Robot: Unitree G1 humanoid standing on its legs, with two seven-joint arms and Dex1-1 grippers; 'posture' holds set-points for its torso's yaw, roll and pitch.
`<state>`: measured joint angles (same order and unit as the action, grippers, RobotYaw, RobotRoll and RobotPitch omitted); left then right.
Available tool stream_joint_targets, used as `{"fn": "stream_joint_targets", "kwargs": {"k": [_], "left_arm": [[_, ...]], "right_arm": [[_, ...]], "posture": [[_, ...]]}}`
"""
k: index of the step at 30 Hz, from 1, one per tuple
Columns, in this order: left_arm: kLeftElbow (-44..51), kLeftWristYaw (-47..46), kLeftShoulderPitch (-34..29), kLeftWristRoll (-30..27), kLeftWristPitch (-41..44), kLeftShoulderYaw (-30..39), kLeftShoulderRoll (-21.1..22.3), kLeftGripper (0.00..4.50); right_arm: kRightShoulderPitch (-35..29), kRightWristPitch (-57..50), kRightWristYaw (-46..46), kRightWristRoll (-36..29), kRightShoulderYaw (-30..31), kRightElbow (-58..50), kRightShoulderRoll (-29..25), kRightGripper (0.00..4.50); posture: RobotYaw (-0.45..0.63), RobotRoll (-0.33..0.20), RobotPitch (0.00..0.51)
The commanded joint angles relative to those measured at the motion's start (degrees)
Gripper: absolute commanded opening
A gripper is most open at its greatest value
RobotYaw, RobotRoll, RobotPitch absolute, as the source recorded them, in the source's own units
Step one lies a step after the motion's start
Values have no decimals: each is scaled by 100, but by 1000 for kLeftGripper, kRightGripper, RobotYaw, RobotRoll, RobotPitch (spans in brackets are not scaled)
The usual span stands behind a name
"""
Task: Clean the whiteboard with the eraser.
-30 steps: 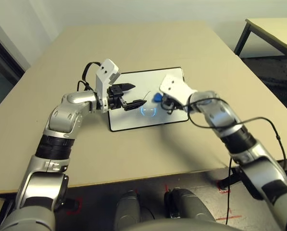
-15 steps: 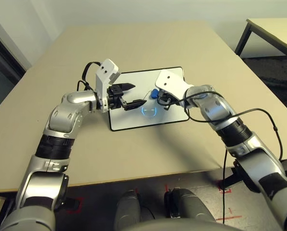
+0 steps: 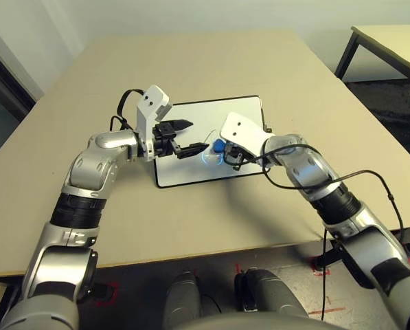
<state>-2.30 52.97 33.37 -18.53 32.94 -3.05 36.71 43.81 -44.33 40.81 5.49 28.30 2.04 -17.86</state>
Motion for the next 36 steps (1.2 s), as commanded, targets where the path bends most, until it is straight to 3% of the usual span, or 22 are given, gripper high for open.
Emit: {"fn": "stream_joint_targets", "kwargs": {"k": [1, 9, 12, 18, 22, 31, 36], "left_arm": [[-46, 54, -42, 11, -51, 5, 15, 4500], [-90, 76, -94, 28, -82, 48, 76, 4500], [-82, 63, -117, 22, -82, 62, 88, 4500], [-174, 66, -127, 36, -123, 131, 161, 4500], [-321, 68, -85, 66, -180, 180, 210, 4500], [-415, 72, -107, 81, -199, 250, 287, 4500], [-300, 47, -164, 42, -129, 263, 307, 4500]], "right_arm": [[385, 267, -152, 100, -170, 657, 75, 312], [1071, 997, -458, 113, -520, 1849, 253, 311], [919, 924, -379, 115, -437, 1638, 285, 301], [49, 253, -11, 141, 102, 211, 232, 295], [-15, 172, 46, 179, 173, 118, 237, 295], [1155, 1081, -402, 217, -400, 1974, 539, 294], [1204, 1269, -379, 256, -438, 2189, 554, 294]], "posture": [[-47, 0, 42], [-34, 0, 40], [-31, 0, 40], [-26, 0, 44], [-26, 0, 44], [-19, 0, 43], [-15, 0, 45]]}}
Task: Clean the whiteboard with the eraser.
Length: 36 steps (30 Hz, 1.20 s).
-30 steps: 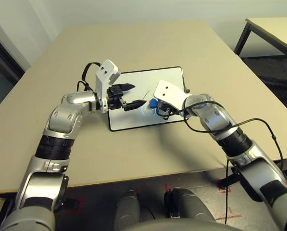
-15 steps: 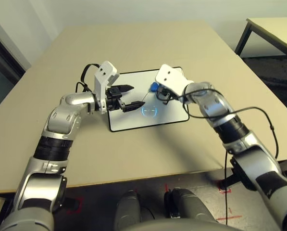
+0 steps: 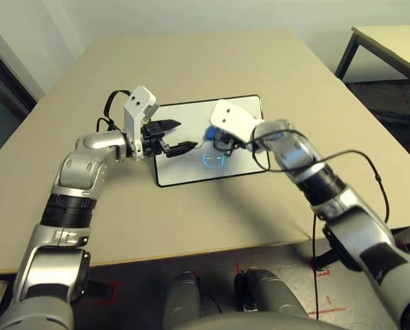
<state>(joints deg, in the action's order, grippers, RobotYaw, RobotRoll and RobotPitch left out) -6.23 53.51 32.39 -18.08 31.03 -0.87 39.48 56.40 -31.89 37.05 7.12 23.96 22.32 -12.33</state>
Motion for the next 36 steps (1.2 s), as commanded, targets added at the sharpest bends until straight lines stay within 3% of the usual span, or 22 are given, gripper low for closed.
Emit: {"fn": "stream_joint_targets", "kwargs": {"k": [1, 10, 22, 36], "left_arm": [[118, -11, -78, -11, 77, 49, 38, 4500], [157, -20, -33, -19, 147, 61, 75, 4500], [331, -38, -36, -48, 278, 49, 67, 4500], [398, 55, -39, -51, 401, 53, 283, 4500]], "right_arm": [[-151, -30, 54, 104, 42, 16, -26, 294], [-1274, -935, 534, 137, 599, -1911, -225, 294], [-276, -338, 78, 107, -42, -423, -35, 294], [-1082, -801, 480, 211, 521, -1544, -37, 294]], "posture": [[-14, 0, 46], [-19, 0, 46], [-19, 0, 43], [-5, 0, 47]]}}
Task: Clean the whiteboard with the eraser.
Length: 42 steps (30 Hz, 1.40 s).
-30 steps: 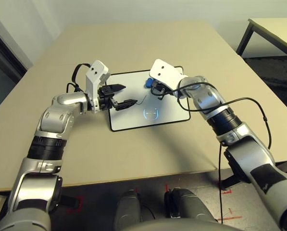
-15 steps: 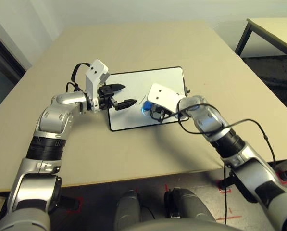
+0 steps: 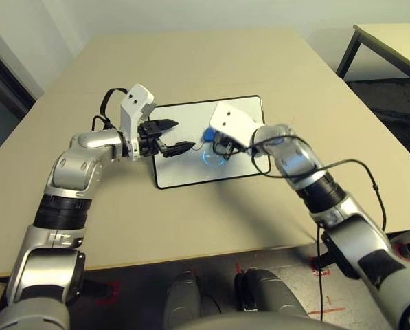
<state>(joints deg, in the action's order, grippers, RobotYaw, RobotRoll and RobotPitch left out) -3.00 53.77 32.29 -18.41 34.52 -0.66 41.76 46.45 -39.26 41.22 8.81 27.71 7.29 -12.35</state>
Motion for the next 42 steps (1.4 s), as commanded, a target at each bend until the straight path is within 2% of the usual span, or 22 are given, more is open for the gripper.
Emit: {"fn": "stream_joint_targets", "kwargs": {"k": [1, 4, 9, 12, 23, 26, 35, 38, 42], "left_arm": [[84, 28, -35, -19, 59, 34, 61, 4500], [141, 20, -65, -31, 89, 42, 75, 4500], [253, 68, -192, -46, 165, 55, 176, 4500], [326, 94, -276, -60, 230, 68, 253, 4500], [389, 127, -317, -96, 307, 94, 384, 4500], [390, 127, -314, -104, 314, 85, 410, 4500], [522, 84, -426, -163, 381, 107, 439, 4500], [543, 67, -456, -182, 391, 106, 442, 4500], [559, 54, -470, -196, 413, 102, 442, 4500]], "right_arm": [[-89, -44, 61, 49, 146, -11, -31, 294], [-4, 67, 16, 64, 89, 217, 5, 294], [656, 532, -271, 34, -292, 1172, 194, 293], [807, 689, -323, 20, -357, 1436, 258, 286], [-236, 308, 106, 181, 275, 280, 99, 276], [-182, 362, 65, 195, 249, 439, 122, 276], [764, 899, -275, 134, -246, 1671, 333, 276], [717, 897, -216, 135, -193, 1591, 384, 276], [330, 688, -30, 163, 90, 1042, 418, 275]], "posture": [[-5, 0, 47], [1, 0, 48], [12, 0, 48], [18, 0, 48], [25, 0, 56], [26, 0, 59], [31, 0, 62], [32, 0, 62], [35, 0, 65]]}}
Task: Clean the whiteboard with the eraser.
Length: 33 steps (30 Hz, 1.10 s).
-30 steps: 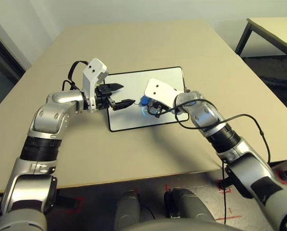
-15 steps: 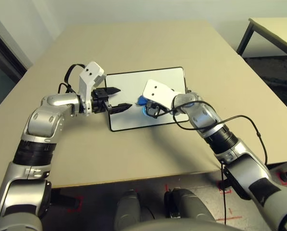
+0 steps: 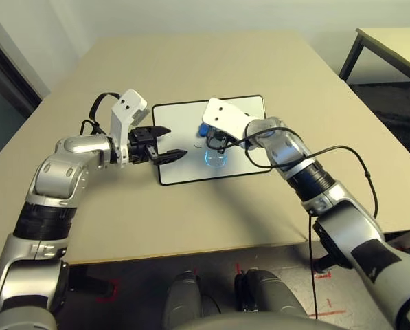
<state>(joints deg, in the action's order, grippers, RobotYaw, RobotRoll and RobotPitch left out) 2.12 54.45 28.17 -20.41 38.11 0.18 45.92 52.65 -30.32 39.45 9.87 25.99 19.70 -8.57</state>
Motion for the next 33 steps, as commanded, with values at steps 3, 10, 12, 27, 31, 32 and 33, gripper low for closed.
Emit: {"fn": "stream_joint_targets", "kwargs": {"k": [3, 10, 12, 27, 31, 32, 33], "left_arm": [[37, -18, -57, 3, 66, 24, 39, 4500], [33, -15, -55, -1, 77, 25, 51, 4500], [35, -13, -55, -3, 79, 25, 49, 4500], [46, -28, -64, -16, 84, 19, 33, 4500], [30, -20, -55, -12, 77, 7, 34, 4500], [29, -20, -49, -10, 79, 0, 30, 4500], [32, -20, -49, -11, 82, -4, 28, 4500]], "right_arm": [[-623, -312, 252, 122, 501, -520, 27, 274], [-671, -351, 231, 166, 557, -516, 68, 260], [-548, -280, 173, 173, 479, -333, 114, 260], [-395, -112, 119, 175, 319, -73, 229, 258], [-883, -252, 282, 275, 531, -556, -2, 258], [-975, -287, 310, 287, 566, -652, -57, 258], [-1032, -318, 325, 291, 588, -722, -93, 258]], "posture": [[37, 0, 67], [37, 0, 70], [37, 0, 70], [32, 0, 71], [28, 0, 72], [26, 0, 73], [25, 0, 73]]}}
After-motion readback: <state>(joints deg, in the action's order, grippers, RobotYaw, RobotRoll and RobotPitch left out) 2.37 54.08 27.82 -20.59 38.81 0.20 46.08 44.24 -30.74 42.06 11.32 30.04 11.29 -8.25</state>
